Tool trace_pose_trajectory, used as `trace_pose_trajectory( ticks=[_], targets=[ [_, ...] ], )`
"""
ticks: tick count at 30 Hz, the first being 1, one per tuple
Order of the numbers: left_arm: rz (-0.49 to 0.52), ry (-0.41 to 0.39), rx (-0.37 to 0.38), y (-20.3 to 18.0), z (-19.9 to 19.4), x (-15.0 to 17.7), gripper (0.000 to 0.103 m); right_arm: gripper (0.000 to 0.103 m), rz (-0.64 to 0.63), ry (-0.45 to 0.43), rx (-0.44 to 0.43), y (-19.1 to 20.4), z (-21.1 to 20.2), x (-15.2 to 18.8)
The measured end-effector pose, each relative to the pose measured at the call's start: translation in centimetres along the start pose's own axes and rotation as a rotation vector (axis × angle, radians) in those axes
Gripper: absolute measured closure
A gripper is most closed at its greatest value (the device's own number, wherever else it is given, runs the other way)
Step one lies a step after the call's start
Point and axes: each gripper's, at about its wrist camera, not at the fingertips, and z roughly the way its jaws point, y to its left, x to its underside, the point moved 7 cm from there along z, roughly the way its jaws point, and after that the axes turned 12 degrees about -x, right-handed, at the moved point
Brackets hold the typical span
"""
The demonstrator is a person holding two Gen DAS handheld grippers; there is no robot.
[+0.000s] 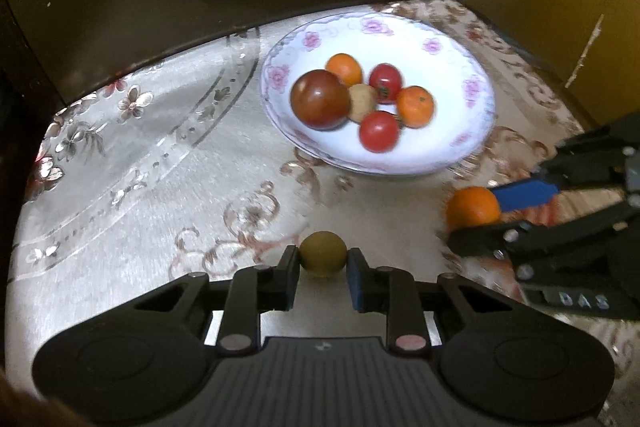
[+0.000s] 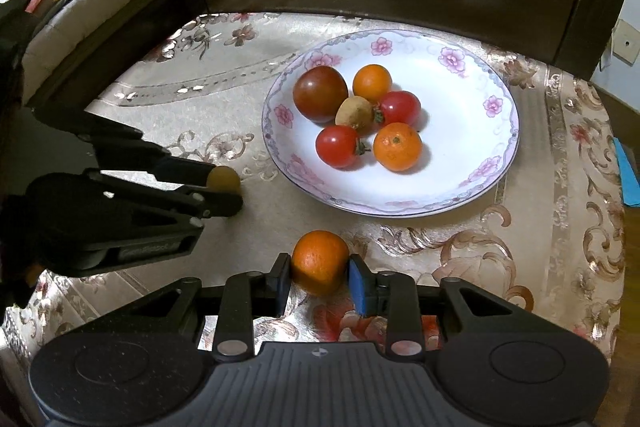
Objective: Organize fruits
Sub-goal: 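Grasp the brown kiwi with the left tool while the right tool grasps the orange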
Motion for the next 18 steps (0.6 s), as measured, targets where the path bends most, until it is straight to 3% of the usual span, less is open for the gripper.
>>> trace_pose_trajectory(
  ticks=[8, 18],
  targets=[
    [0.053, 0.026, 0.025, -2.9, -3.1, 2.9, 0.069, 0.079, -0.017, 0.022, 0.03, 0.7, -1.9, 2.2],
    [0.1, 0.038, 0.017, -4.1, -3.3, 3.7, 0.069, 0.079, -0.033, 0.061, 0.055, 2.1, -2.4, 4.2]
  ],
)
